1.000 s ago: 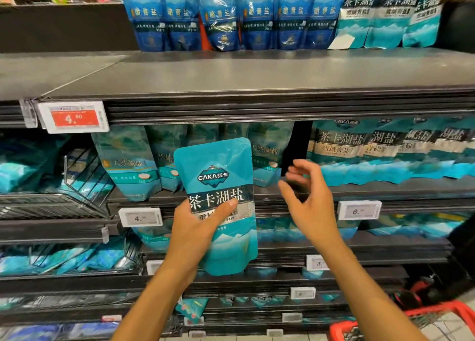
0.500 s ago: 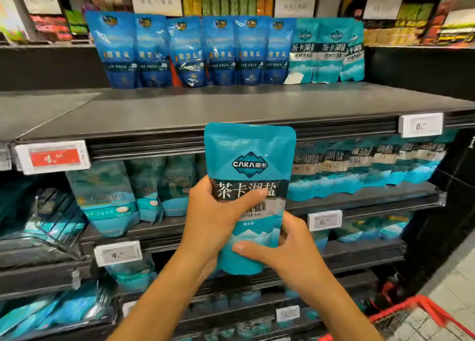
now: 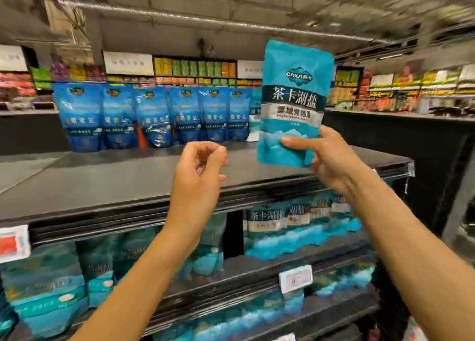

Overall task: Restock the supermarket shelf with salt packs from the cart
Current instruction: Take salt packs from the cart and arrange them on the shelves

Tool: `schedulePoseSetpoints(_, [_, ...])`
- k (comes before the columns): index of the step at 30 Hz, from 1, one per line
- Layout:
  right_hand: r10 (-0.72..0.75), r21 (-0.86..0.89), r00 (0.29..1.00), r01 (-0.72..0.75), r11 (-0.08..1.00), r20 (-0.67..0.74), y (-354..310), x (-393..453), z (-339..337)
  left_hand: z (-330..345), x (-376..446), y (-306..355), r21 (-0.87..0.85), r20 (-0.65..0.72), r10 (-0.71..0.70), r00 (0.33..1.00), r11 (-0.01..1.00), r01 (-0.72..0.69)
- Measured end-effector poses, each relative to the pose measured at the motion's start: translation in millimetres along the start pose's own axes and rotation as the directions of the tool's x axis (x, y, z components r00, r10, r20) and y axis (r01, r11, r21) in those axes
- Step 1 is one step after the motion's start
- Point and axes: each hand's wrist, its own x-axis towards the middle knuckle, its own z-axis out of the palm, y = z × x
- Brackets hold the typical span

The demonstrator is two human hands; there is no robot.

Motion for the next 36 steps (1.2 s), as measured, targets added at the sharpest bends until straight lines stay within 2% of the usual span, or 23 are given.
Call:
schedulePoseSetpoints(6, [0.036,-0.141,0.996,-0.046,0.989,-0.077,9,114,-90,34,33,-16,0.042,-0.008,0.018,1.0,0.999,-0.018])
schedulePoseSetpoints(12, [0.231,-0.287,0.966,-0.254,0.924,-0.112,47,205,-177,73,72,-38,0.087,-0.043,-0.011,0.999,0.996,0.015])
schedulePoseSetpoints(18, [0.328,-0.293,0.929,-0.366,0.883,-0.173,68,272,-222,113,132,-42,0.11,-0.009,-0.117,0.993,0.987,0.117])
schedulePoseSetpoints(24, [0.404,-0.303,0.883,-0.462,0.833,-0.236,91,309,-247,139,176,-56,0.278,0.121,-0.228,0.966,0.942,0.188])
schedulePoseSetpoints(29, [0.394,-0.292,0.885,-0.456,0.841,-0.25,111,338,-262,152,190,-79,0.268,0.151,-0.283,0.947,0.934,0.236])
schedulePoseSetpoints(36, [0.288,-0.451,0.922,-0.378,0.808,-0.258,130,380,-276,158,194,-93,0.267,0.169,-0.264,0.95,0.94,0.213])
